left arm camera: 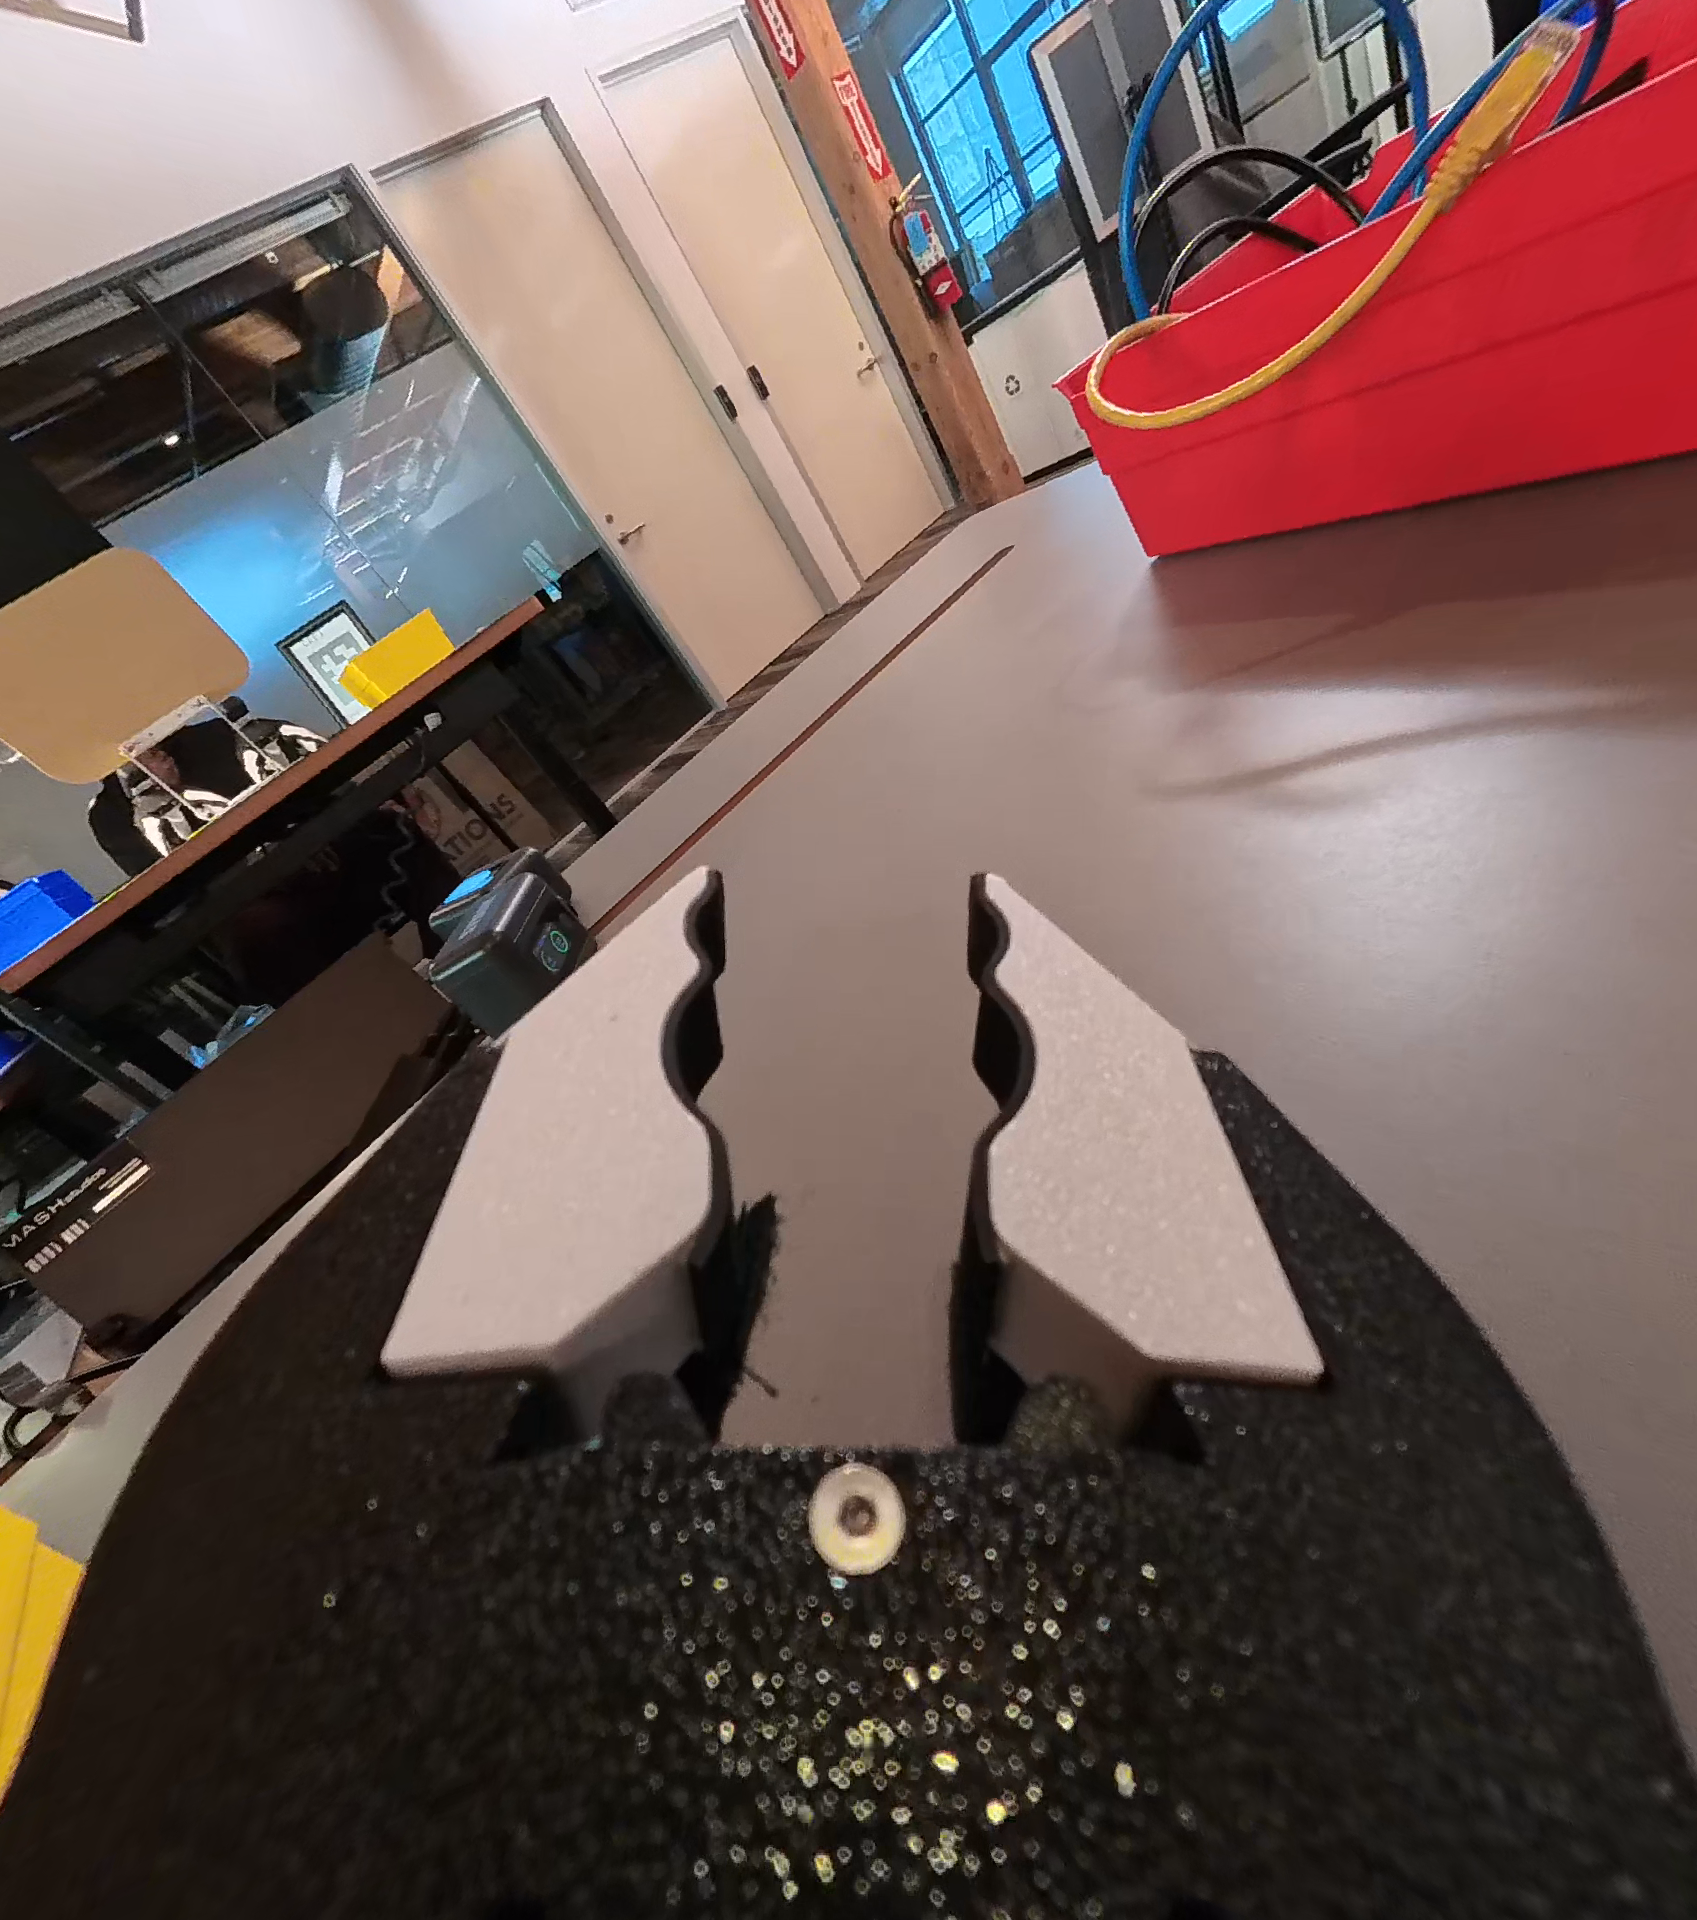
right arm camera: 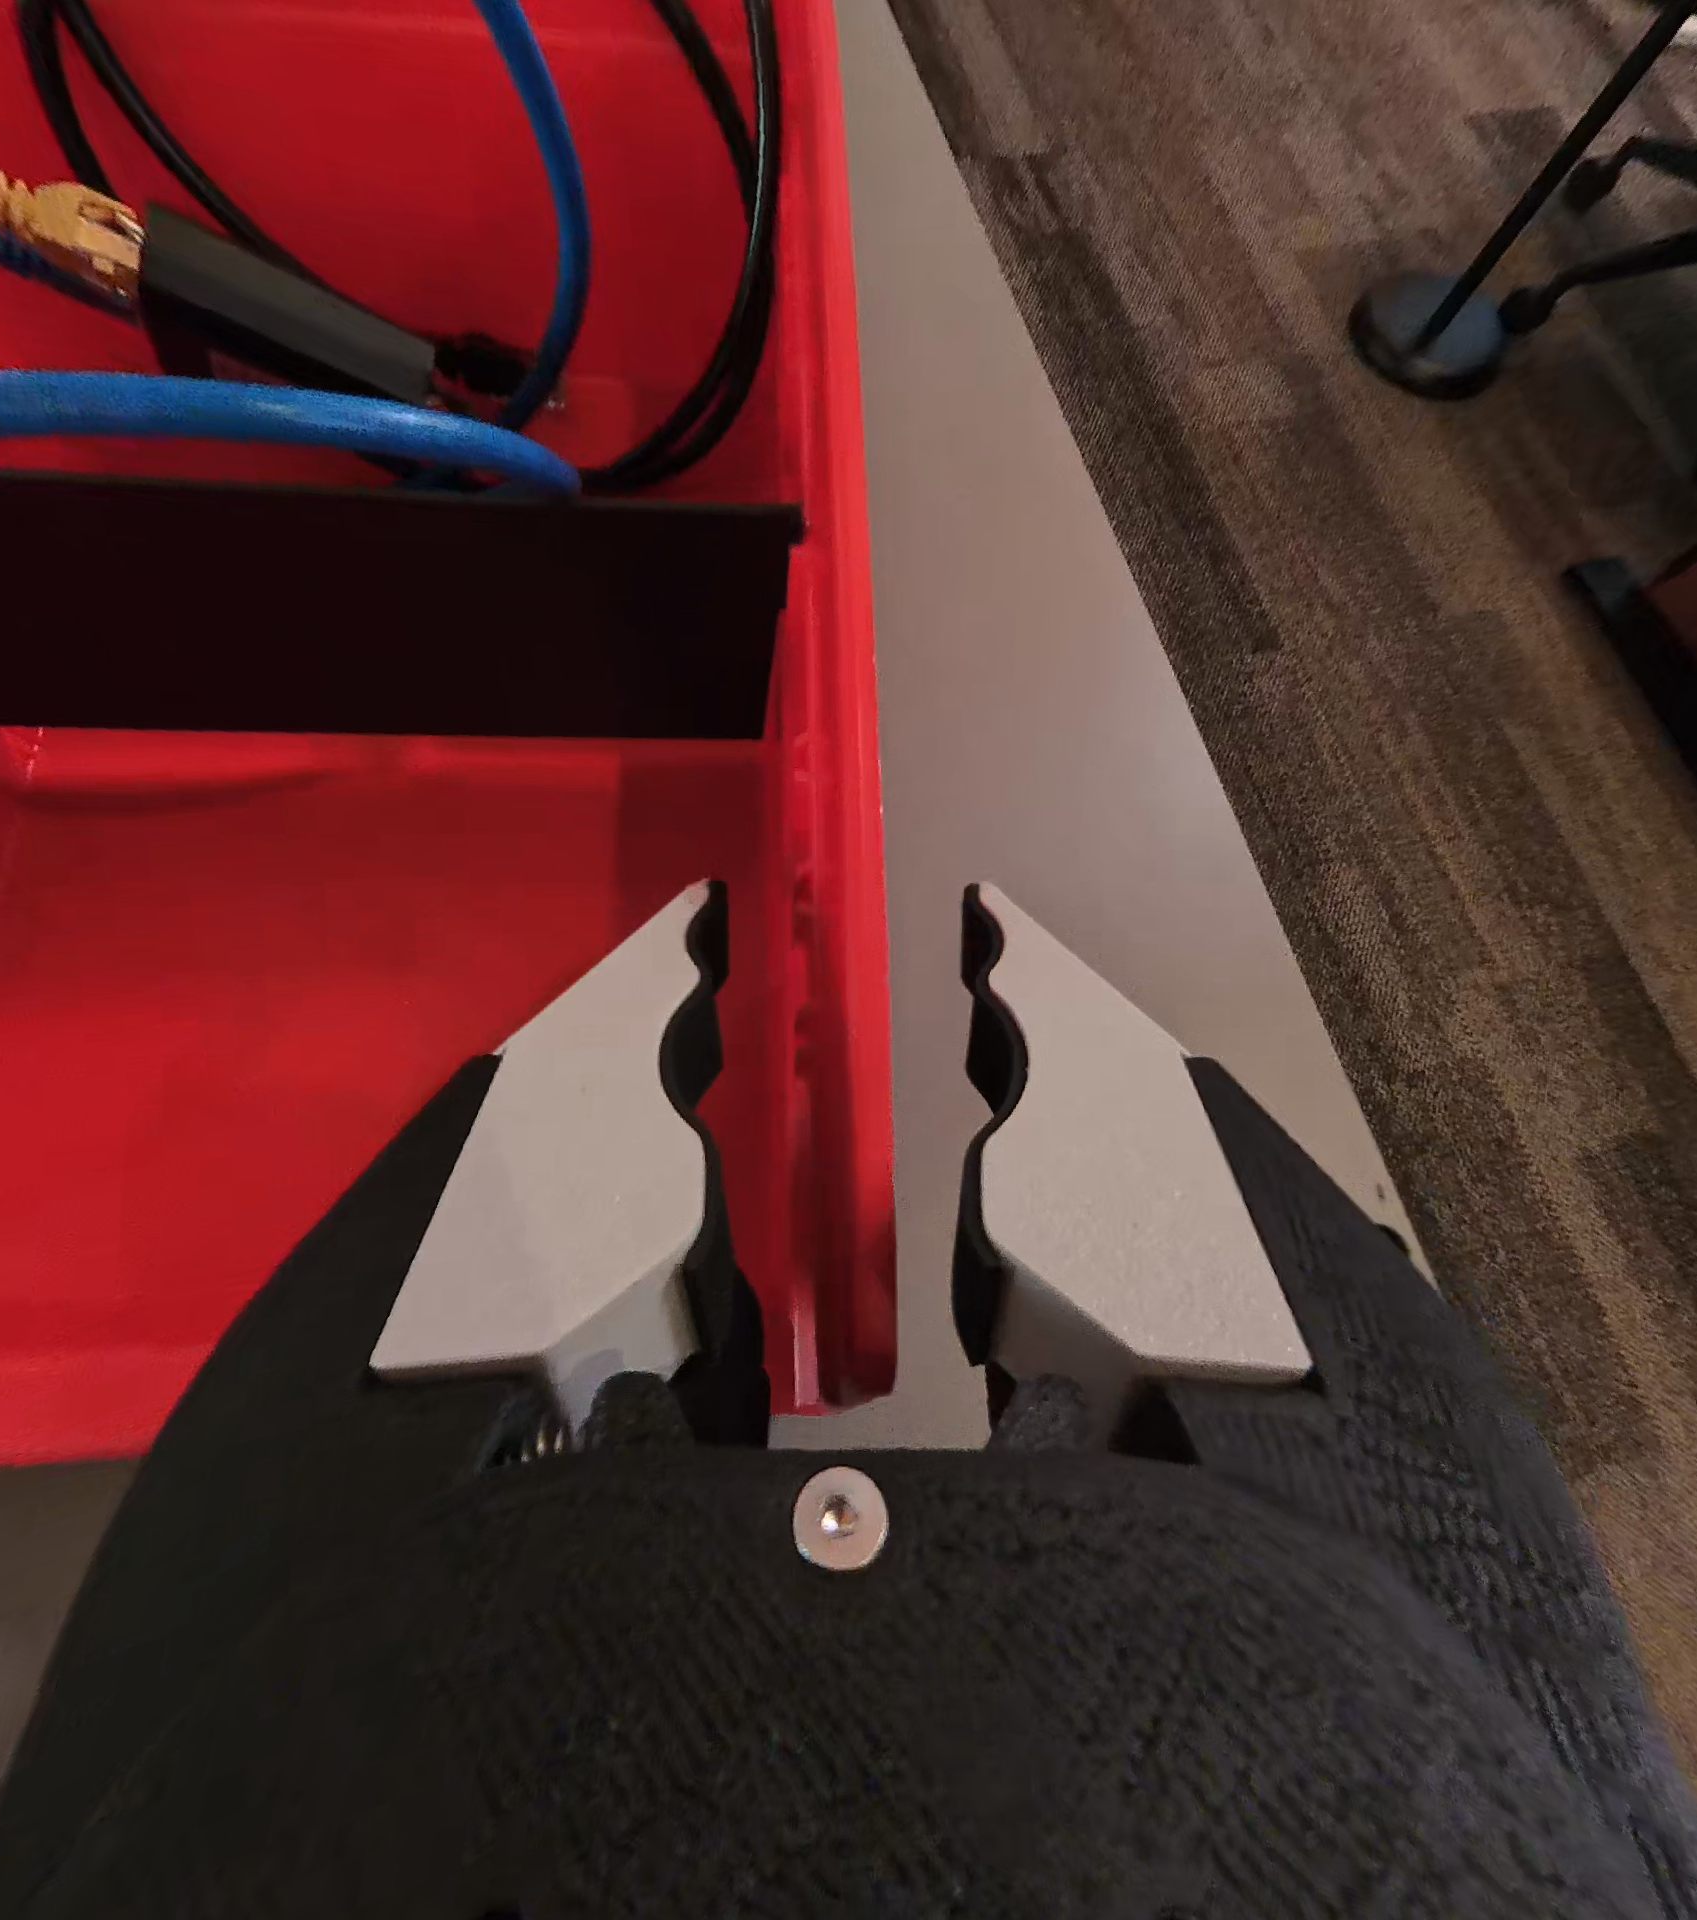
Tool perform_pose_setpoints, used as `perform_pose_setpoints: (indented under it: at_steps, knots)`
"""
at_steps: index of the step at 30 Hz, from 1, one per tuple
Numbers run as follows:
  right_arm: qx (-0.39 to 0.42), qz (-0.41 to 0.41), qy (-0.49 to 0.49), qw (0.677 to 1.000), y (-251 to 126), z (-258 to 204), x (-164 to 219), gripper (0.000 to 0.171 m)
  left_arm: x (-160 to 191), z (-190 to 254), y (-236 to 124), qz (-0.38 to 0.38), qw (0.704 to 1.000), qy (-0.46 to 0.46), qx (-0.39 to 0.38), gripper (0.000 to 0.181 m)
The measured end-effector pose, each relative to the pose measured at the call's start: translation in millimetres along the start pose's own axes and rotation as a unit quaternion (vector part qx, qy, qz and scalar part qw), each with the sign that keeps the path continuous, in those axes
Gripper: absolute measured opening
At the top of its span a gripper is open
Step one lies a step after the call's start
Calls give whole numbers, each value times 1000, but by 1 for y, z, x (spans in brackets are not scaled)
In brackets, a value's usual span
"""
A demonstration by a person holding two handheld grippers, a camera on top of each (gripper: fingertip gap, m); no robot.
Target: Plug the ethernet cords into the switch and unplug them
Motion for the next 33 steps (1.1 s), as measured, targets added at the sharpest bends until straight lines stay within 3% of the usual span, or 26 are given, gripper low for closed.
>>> perform_pose_setpoints:
  at_steps: [15,17,21,22,25,28,33]
  knots:
    - [-39,-7,33,999,7,-7,7,9,2,2,0,-7,1000,6,6,44]
    - [-55,-6,51,997,7,-9,7,5,3,6,2,-15,1000,2,15,38]
    - [-57,-1,55,997,7,-9,7,3,-4,8,6,-67,998,-13,0,43]
    - [-58,-1,55,997,7,-9,7,3,-7,2,5,-89,995,-27,-24,56]
    - [-59,1,57,997,7,-9,7,3,-17,-36,-12,-185,971,-57,-140,94]
    - [-58,0,53,997,7,-9,7,3,-27,-77,-53,-264,926,-88,-254,124]
    - [-58,1,52,997,8,-9,7,3,-15,-100,-128,-389,850,-130,-329,120]
Point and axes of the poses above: each gripper's, where its closed fingertips meet, y out along the fingers, x out of its underside, z = x × y across the jaws, the point moved 3 cm from there along -y, back along the fingers, and after that the axes turned 12 degrees about z, right-handed, at the moved point
